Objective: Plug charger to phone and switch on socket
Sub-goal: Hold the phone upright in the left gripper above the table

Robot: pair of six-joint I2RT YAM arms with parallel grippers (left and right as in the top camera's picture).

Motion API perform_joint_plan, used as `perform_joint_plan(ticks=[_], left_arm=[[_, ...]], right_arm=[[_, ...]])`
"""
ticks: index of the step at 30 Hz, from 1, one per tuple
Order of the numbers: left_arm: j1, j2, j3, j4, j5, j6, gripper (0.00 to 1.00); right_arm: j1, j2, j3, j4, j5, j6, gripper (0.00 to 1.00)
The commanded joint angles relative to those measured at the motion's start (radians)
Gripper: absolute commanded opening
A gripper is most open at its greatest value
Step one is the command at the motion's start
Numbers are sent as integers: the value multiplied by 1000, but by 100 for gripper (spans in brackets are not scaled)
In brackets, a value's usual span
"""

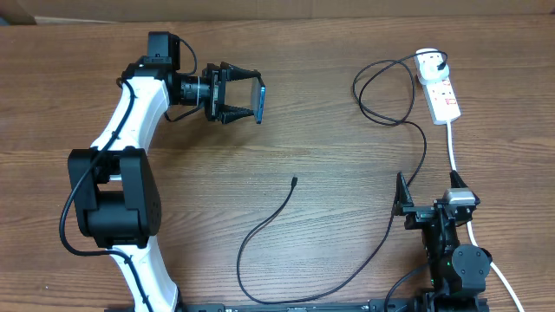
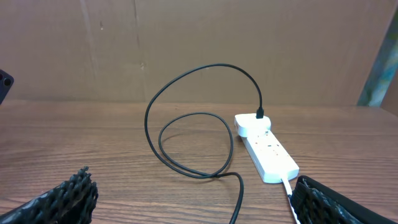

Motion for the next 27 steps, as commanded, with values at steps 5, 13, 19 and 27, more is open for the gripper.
perform_joint_plan(ticks=[5,13,19,27], left_arm=[[-6,-42,24,4,22,-13,66],[-6,-42,24,4,23,-13,66],[-6,-42,24,3,24,-13,66],[-6,-42,24,3,34,-5,66]], right_arm=[[-3,-11,-10,5,10,-1,100],[-3,-11,-10,5,10,-1,100],[-3,-11,-10,5,10,-1,100],[-3,-11,-10,5,10,-1,100]])
